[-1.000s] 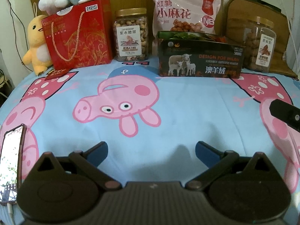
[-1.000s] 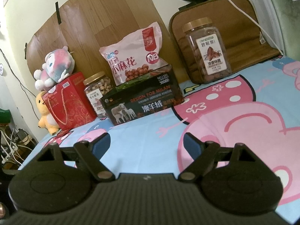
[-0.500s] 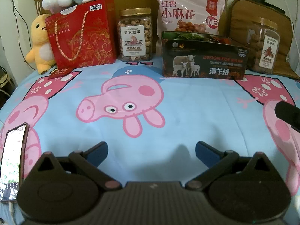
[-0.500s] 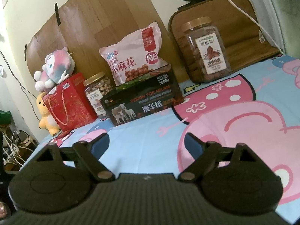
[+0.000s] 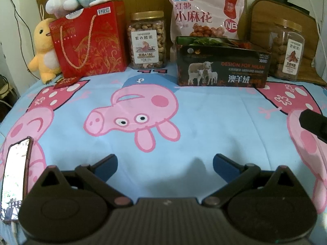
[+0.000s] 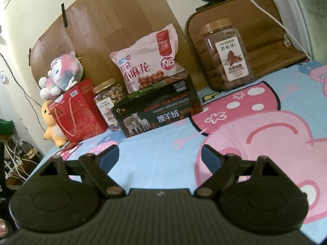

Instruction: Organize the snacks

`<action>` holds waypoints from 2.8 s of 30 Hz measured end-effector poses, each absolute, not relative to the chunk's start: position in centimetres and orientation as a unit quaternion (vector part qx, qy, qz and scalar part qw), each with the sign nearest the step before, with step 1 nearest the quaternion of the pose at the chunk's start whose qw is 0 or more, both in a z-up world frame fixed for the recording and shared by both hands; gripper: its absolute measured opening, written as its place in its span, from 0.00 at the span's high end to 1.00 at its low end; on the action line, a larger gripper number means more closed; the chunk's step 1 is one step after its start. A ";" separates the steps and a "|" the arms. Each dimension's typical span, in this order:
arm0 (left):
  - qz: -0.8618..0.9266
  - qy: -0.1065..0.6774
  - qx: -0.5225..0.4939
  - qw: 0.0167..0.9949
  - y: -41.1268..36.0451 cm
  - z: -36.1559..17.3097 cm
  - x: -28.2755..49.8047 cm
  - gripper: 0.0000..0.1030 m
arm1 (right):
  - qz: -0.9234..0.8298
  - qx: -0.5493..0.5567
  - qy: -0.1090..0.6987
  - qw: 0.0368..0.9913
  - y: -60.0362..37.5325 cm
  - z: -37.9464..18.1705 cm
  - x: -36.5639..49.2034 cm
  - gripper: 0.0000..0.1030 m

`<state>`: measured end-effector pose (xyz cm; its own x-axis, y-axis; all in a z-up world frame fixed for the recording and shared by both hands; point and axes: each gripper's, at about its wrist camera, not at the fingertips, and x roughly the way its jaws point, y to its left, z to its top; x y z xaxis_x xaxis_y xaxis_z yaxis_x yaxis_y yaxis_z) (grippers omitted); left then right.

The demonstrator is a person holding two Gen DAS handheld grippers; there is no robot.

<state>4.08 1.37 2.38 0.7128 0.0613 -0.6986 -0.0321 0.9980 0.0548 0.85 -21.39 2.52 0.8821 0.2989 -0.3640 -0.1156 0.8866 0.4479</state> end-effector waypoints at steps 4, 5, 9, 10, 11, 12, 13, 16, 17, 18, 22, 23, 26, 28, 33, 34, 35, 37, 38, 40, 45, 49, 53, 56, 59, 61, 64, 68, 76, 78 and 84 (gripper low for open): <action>0.031 0.365 0.035 0.930 1.1 2.7 3.9 0.00 | 0.109 0.213 0.218 0.946 -21.4 2.5 0.9 0.13; 0.032 0.364 0.037 0.930 1.0 2.7 3.9 0.00 | 0.110 0.213 0.218 0.946 -21.5 2.5 0.9 0.13; 0.029 0.365 0.041 0.930 0.8 2.6 3.9 0.00 | 0.110 0.213 0.218 0.946 -21.4 2.5 0.9 0.13; 0.028 0.364 0.041 0.930 0.8 2.6 3.8 0.00 | 0.110 0.213 0.218 0.946 -21.5 2.5 0.9 0.13; 0.027 0.365 0.041 0.930 0.8 2.6 3.8 0.00 | 0.110 0.213 0.218 0.946 -21.5 2.5 0.9 0.13; 0.026 0.364 0.041 0.930 0.8 2.7 3.8 0.00 | 0.110 0.214 0.218 0.946 -21.5 2.5 0.9 0.13; 0.027 0.364 0.041 0.930 0.8 2.7 3.8 0.00 | 0.109 0.214 0.217 0.946 -21.5 2.5 0.9 0.13; 0.029 0.361 0.046 0.931 0.7 2.7 3.8 0.00 | 0.109 0.217 0.218 0.945 -21.6 2.5 0.8 0.13; 0.029 0.360 0.047 0.931 0.7 2.8 3.8 0.00 | 0.109 0.217 0.218 0.945 -21.5 2.5 0.8 0.13; 0.031 0.360 0.047 0.931 0.7 2.8 3.7 0.00 | 0.109 0.217 0.218 0.945 -21.5 2.5 0.8 0.13; 0.035 0.363 0.047 0.930 0.7 2.8 3.9 0.00 | 0.108 0.217 0.218 0.945 -21.6 2.5 0.8 0.13; 0.035 0.364 0.047 0.930 0.8 2.7 3.9 0.00 | 0.109 0.217 0.218 0.945 -21.6 2.5 0.8 0.13; 0.036 0.362 0.048 0.930 0.8 2.7 3.8 0.00 | 0.109 0.217 0.218 0.945 -21.6 2.5 0.8 0.13; 0.038 0.361 0.051 0.931 0.7 2.7 3.8 0.00 | 0.110 0.217 0.218 0.945 -21.6 2.5 0.8 0.13; 0.043 0.360 0.056 0.930 0.7 2.7 3.7 0.00 | 0.110 0.217 0.218 0.945 -21.6 2.5 0.8 0.13; 0.042 0.360 0.057 0.930 0.7 2.7 3.8 0.00 | 0.110 0.217 0.218 0.945 -21.6 2.5 0.8 0.13; 0.042 0.360 0.057 0.930 0.7 2.7 3.8 0.00 | 0.110 0.217 0.218 0.945 -21.6 2.5 0.8 0.13; 0.040 0.361 0.058 0.930 0.7 2.7 3.8 0.00 | 0.109 0.217 0.218 0.945 -21.6 2.5 0.8 0.13; 0.039 0.362 0.058 0.929 0.7 2.6 3.8 0.00 | 0.109 0.218 0.218 0.945 -21.6 2.5 0.8 0.13; 0.038 0.365 0.059 0.928 0.6 2.6 3.8 0.00 | 0.110 0.218 0.218 0.945 -21.6 2.5 0.8 0.13; 0.031 0.379 0.053 0.923 0.7 2.4 4.0 0.00 | 0.110 0.218 0.218 0.945 -21.7 2.5 0.8 0.13; 0.030 0.382 0.055 0.922 0.6 2.3 4.0 0.00 | 0.111 0.218 0.218 0.945 -21.7 2.4 0.9 0.13; 0.031 0.384 0.057 0.921 0.5 2.2 4.0 0.00 | 0.111 0.217 0.218 0.945 -21.8 2.4 0.9 0.13; 0.032 0.385 0.061 0.920 0.5 2.1 4.0 0.00 | 0.111 0.218 0.218 0.945 -21.7 2.4 0.9 0.13; 0.031 0.388 0.062 0.919 0.4 2.0 4.1 0.00 | 0.111 0.218 0.218 0.945 -21.7 2.4 0.9 0.13; 0.032 0.388 0.064 0.919 0.4 2.0 4.1 0.00 | 0.111 0.217 0.218 0.945 -21.8 2.5 0.9 0.13; 0.032 0.389 0.065 0.919 0.4 1.9 4.1 0.00 | 0.111 0.218 0.218 0.945 -21.7 2.5 0.9 0.13; 0.031 0.390 0.067 0.918 0.3 1.8 4.2 0.00 | 0.111 0.218 0.218 0.945 -21.8 2.5 0.9 0.13; 0.031 0.394 0.073 0.916 0.2 1.6 4.2 0.00 | 0.111 0.219 0.218 0.945 -21.9 2.4 0.9 0.13; 0.031 0.397 0.075 0.914 0.2 1.5 4.2 0.00 | 0.112 0.219 0.219 0.944 -21.9 2.4 0.9 0.13; 0.031 0.400 0.078 0.913 0.0 1.3 4.3 0.00 | 0.111 0.219 0.220 0.944 -21.9 2.4 0.9 0.13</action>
<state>4.28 0.03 1.30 0.6776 0.1186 -0.7258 0.0056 0.9861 0.1663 0.94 -21.88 2.40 0.8789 0.3060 -0.3659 -0.1135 0.8793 0.4625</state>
